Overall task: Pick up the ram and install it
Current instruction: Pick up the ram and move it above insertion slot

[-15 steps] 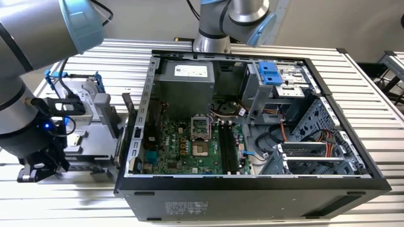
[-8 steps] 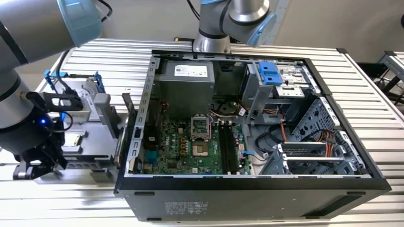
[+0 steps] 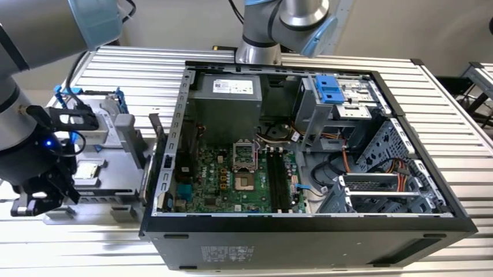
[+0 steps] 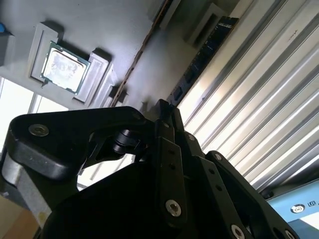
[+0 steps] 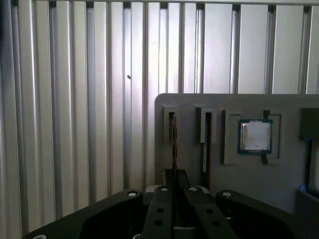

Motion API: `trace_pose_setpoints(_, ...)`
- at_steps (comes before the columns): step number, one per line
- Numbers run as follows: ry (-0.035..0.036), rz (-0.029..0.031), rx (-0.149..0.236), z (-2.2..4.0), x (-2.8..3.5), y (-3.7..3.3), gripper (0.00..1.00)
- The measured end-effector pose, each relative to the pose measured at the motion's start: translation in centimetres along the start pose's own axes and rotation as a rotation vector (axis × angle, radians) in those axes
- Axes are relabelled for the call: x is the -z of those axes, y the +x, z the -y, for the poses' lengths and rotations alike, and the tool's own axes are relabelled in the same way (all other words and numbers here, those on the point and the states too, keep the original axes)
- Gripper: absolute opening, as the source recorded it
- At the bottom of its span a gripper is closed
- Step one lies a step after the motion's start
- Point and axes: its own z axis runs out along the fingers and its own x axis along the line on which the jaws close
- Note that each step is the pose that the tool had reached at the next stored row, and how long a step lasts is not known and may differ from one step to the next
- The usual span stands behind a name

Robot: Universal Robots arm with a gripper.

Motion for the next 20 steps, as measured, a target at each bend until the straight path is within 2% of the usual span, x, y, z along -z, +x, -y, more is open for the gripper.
trace_pose_setpoints(20,0.0000,0.0000,0.000,-0.06,3.06,-0.05,0.00)
